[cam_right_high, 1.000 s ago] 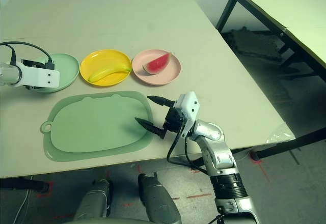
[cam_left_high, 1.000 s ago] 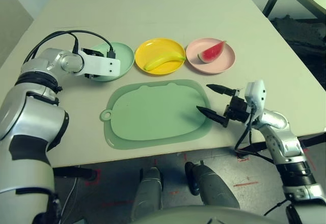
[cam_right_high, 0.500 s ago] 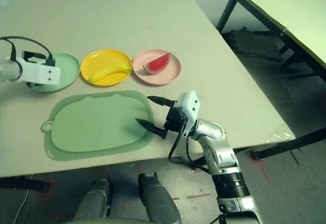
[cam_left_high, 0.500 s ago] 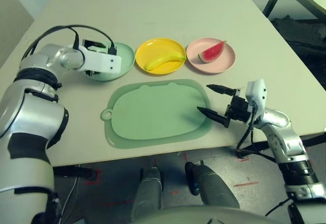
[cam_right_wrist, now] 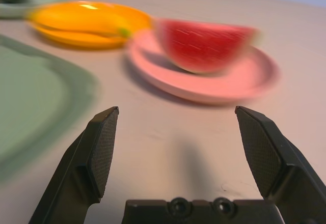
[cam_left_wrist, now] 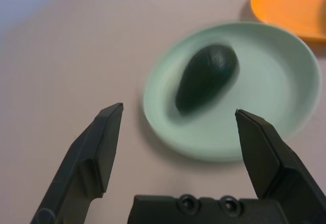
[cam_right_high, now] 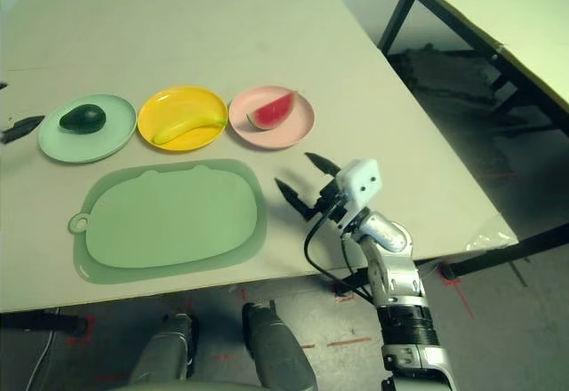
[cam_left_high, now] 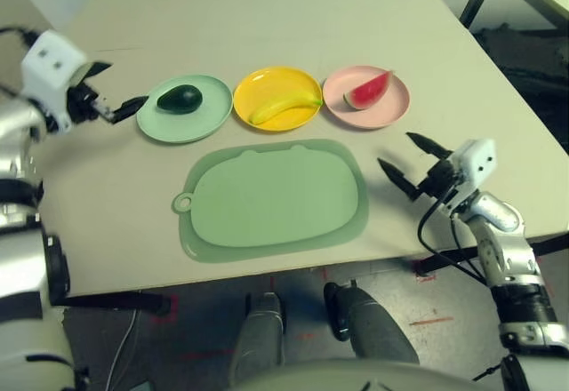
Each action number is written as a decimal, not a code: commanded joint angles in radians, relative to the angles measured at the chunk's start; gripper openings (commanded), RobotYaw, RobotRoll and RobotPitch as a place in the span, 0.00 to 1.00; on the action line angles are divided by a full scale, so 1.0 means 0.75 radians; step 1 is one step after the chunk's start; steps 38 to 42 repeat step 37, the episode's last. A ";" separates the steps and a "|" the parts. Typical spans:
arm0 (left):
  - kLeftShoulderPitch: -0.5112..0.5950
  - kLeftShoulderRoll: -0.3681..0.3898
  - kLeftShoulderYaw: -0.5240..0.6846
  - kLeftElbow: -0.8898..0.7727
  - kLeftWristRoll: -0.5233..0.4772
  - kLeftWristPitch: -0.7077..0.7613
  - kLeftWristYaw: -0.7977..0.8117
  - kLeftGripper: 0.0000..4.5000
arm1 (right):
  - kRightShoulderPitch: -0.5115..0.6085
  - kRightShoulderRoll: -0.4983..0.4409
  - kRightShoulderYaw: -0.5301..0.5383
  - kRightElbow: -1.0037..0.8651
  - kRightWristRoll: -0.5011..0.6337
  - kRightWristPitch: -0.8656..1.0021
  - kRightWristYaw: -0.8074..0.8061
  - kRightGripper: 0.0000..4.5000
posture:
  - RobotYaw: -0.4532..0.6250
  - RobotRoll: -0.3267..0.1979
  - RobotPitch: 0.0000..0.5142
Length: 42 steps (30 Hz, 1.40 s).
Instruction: Place the fruits into color-matched plates.
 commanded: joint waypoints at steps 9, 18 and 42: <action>0.292 -0.301 0.189 -0.474 -0.151 0.317 0.393 0.99 | 0.017 -0.029 -0.150 0.201 0.033 -0.124 -0.075 1.00 | 0.43 0.62 0.40; 0.321 -0.357 0.179 -0.495 -0.139 0.326 0.467 0.99 | -0.063 -0.103 -0.246 0.452 0.063 -0.187 -0.057 1.00 | 0.44 0.62 0.39; 0.296 -0.249 0.163 -0.365 -0.089 0.242 0.418 0.99 | -0.173 -0.140 -0.258 0.626 0.062 -0.280 -0.016 1.00 | 0.45 0.62 0.36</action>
